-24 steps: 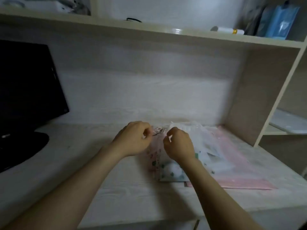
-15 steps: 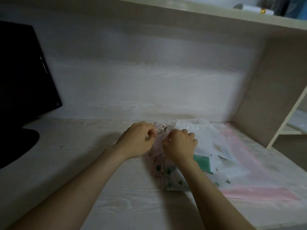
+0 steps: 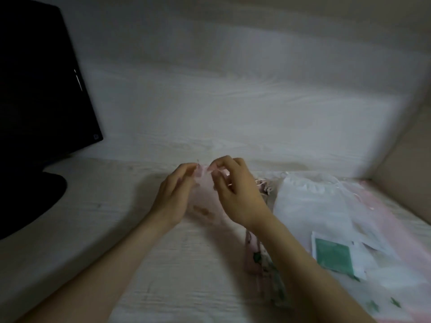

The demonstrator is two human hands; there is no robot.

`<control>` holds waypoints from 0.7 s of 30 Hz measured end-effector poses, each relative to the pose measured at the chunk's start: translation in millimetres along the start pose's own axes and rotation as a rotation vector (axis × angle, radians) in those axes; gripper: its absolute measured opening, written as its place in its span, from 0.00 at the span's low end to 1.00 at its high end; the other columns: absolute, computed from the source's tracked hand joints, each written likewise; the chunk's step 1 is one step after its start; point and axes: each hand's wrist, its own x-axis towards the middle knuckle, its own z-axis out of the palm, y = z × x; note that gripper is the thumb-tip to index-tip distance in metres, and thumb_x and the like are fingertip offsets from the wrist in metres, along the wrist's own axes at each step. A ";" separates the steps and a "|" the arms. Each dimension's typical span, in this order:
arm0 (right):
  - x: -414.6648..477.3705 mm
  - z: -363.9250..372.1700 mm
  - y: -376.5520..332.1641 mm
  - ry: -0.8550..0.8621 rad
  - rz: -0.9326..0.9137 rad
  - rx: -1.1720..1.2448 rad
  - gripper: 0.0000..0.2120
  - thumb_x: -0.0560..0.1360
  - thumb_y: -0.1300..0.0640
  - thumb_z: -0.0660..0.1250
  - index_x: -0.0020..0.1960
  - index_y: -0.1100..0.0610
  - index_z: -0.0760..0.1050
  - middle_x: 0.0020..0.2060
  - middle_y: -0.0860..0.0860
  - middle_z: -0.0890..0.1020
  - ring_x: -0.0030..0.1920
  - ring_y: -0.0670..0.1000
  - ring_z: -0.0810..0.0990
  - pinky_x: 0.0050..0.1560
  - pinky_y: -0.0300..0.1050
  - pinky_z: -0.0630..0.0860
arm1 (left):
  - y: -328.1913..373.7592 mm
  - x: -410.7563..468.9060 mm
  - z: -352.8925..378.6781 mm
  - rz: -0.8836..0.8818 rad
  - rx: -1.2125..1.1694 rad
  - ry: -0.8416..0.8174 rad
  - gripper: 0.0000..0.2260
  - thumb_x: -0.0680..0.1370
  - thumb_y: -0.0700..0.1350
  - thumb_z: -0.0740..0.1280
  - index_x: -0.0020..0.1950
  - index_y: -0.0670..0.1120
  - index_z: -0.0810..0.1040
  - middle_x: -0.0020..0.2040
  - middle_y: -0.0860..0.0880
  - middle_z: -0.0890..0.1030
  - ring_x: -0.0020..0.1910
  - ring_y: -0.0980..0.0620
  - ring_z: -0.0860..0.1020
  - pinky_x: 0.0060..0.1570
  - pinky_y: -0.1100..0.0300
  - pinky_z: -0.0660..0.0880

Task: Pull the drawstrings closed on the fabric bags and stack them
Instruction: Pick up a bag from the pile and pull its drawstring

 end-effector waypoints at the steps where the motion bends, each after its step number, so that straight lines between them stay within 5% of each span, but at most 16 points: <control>1: 1.6 6.7 2.8 -0.013 -0.009 0.016 0.06 0.84 0.56 0.62 0.55 0.48 0.77 0.53 0.44 0.73 0.50 0.50 0.80 0.52 0.42 0.77 | 0.6 0.8 -3.0 -0.053 -0.086 0.013 0.13 0.83 0.52 0.63 0.59 0.49 0.83 0.52 0.48 0.87 0.51 0.52 0.84 0.51 0.52 0.78; 5: -7.7 29.3 18.7 0.011 0.026 0.068 0.06 0.83 0.56 0.65 0.57 0.47 0.78 0.55 0.48 0.75 0.54 0.44 0.77 0.48 0.35 0.74 | -1.6 3.0 -9.5 -0.141 -0.182 0.028 0.13 0.84 0.43 0.64 0.53 0.37 0.85 0.47 0.36 0.86 0.42 0.38 0.85 0.39 0.42 0.82; 7: -11.9 35.0 21.7 0.030 0.071 0.121 0.10 0.82 0.56 0.67 0.62 0.46 0.75 0.56 0.49 0.76 0.53 0.45 0.79 0.48 0.37 0.74 | -5.2 2.4 -10.5 -0.124 -0.185 0.035 0.10 0.84 0.40 0.65 0.49 0.38 0.84 0.44 0.38 0.86 0.39 0.43 0.85 0.32 0.48 0.82; 11: -15.0 33.8 11.5 0.034 0.257 0.393 0.23 0.80 0.60 0.71 0.71 0.50 0.67 0.52 0.50 0.78 0.40 0.42 0.83 0.42 0.36 0.78 | -13.9 3.5 -9.5 -0.089 -0.214 0.035 0.08 0.84 0.39 0.68 0.46 0.39 0.81 0.40 0.43 0.85 0.37 0.49 0.85 0.35 0.58 0.80; 16: -12.7 33.8 27.0 0.133 0.465 0.340 0.05 0.81 0.58 0.66 0.56 0.54 0.79 0.41 0.53 0.86 0.35 0.45 0.80 0.37 0.41 0.74 | -17.6 -0.3 -13.6 -0.116 -0.328 0.055 0.05 0.81 0.43 0.73 0.50 0.41 0.82 0.45 0.42 0.87 0.41 0.45 0.87 0.38 0.50 0.85; 21: -12.7 27.8 32.3 0.209 0.401 0.303 0.09 0.82 0.57 0.69 0.46 0.59 0.83 0.35 0.50 0.86 0.33 0.44 0.81 0.35 0.39 0.75 | -16.6 -2.2 -18.9 -0.095 -0.307 0.065 0.08 0.83 0.44 0.71 0.54 0.40 0.85 0.45 0.48 0.87 0.43 0.49 0.87 0.43 0.53 0.85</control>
